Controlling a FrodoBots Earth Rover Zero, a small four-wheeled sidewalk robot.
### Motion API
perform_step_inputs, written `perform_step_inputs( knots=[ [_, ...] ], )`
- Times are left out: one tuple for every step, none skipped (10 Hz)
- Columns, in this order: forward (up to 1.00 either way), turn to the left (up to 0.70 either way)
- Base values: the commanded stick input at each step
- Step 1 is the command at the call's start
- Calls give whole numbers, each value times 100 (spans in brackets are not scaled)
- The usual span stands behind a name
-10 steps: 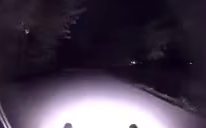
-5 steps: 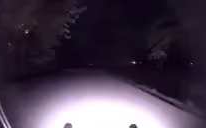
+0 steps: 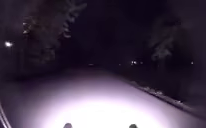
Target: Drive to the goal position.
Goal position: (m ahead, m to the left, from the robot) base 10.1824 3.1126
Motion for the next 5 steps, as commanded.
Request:
perform_step_inputs(
  knots=[
    [50, 0],
    [50, 0],
    [50, 0],
    [50, 0],
    [50, 0]
  ],
)
